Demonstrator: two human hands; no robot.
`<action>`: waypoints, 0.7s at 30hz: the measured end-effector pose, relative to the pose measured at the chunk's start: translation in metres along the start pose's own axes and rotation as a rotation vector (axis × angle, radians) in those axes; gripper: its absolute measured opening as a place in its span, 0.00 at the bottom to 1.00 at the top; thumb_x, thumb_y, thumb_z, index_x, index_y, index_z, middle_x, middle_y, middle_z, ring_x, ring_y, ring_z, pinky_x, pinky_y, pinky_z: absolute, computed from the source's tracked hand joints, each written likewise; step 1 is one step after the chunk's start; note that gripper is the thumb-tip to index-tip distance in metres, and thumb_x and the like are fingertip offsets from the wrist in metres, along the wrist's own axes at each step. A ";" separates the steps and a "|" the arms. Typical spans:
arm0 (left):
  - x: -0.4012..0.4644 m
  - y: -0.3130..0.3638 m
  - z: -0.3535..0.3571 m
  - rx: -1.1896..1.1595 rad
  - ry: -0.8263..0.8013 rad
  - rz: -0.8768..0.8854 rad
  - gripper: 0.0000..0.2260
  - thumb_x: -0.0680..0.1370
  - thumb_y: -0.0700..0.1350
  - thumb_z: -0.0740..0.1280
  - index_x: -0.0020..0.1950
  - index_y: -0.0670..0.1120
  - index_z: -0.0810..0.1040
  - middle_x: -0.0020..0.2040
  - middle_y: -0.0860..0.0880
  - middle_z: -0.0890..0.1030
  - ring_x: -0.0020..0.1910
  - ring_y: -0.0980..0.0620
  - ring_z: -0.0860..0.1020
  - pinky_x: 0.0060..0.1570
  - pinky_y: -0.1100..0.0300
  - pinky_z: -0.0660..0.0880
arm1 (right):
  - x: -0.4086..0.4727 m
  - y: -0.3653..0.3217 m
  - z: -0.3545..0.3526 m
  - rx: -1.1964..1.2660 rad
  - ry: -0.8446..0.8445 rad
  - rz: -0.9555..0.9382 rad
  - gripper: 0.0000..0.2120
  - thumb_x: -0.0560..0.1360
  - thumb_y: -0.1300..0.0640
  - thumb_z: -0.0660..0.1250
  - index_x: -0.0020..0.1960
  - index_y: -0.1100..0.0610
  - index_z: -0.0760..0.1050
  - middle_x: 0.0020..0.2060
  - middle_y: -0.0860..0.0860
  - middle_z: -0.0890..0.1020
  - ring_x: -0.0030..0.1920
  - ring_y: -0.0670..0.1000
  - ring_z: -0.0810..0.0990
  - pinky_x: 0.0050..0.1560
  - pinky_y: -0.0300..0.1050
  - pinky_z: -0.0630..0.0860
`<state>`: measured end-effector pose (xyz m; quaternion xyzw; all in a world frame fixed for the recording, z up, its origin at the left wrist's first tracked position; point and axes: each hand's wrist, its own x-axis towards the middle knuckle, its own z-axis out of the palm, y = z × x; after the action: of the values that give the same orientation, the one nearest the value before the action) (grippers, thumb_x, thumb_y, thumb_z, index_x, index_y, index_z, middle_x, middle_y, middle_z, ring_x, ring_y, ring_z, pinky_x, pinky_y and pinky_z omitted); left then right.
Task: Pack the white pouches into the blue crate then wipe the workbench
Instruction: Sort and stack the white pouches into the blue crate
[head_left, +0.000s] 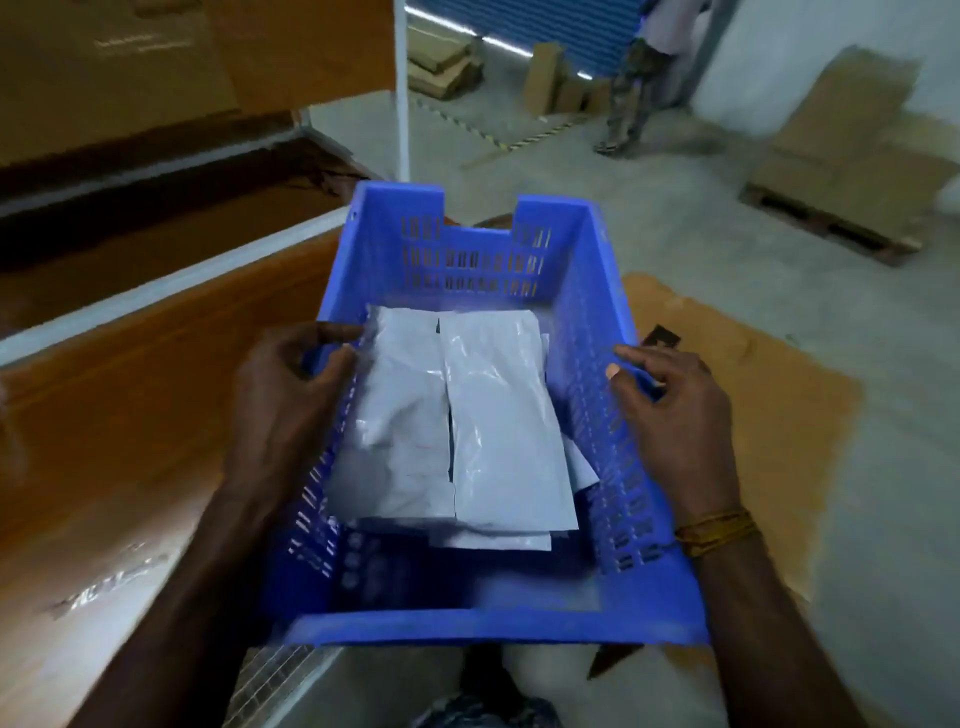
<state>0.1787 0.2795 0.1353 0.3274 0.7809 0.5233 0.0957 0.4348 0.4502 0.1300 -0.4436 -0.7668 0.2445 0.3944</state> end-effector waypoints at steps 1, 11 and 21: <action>-0.002 0.005 0.010 -0.003 -0.032 0.027 0.08 0.77 0.45 0.68 0.54 0.53 0.84 0.50 0.46 0.83 0.45 0.38 0.79 0.40 0.57 0.72 | -0.007 0.004 -0.014 -0.013 0.037 0.028 0.12 0.75 0.57 0.72 0.58 0.54 0.82 0.55 0.54 0.80 0.56 0.47 0.78 0.57 0.33 0.70; -0.003 0.074 0.151 -0.179 -0.266 0.199 0.09 0.70 0.49 0.64 0.45 0.55 0.82 0.38 0.56 0.81 0.29 0.64 0.73 0.33 0.62 0.67 | -0.026 0.061 -0.122 -0.147 0.331 0.223 0.18 0.72 0.51 0.65 0.57 0.59 0.83 0.54 0.56 0.84 0.55 0.54 0.80 0.54 0.30 0.66; 0.063 0.112 0.324 -0.093 -0.344 0.266 0.17 0.69 0.54 0.63 0.46 0.48 0.86 0.46 0.48 0.86 0.44 0.55 0.81 0.47 0.57 0.77 | 0.070 0.177 -0.151 -0.143 0.438 0.394 0.12 0.75 0.56 0.68 0.55 0.59 0.84 0.53 0.58 0.84 0.57 0.57 0.81 0.57 0.38 0.69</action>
<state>0.3358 0.5884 0.1050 0.5073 0.6780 0.5030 0.1727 0.6246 0.6012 0.1152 -0.6527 -0.5780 0.1602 0.4629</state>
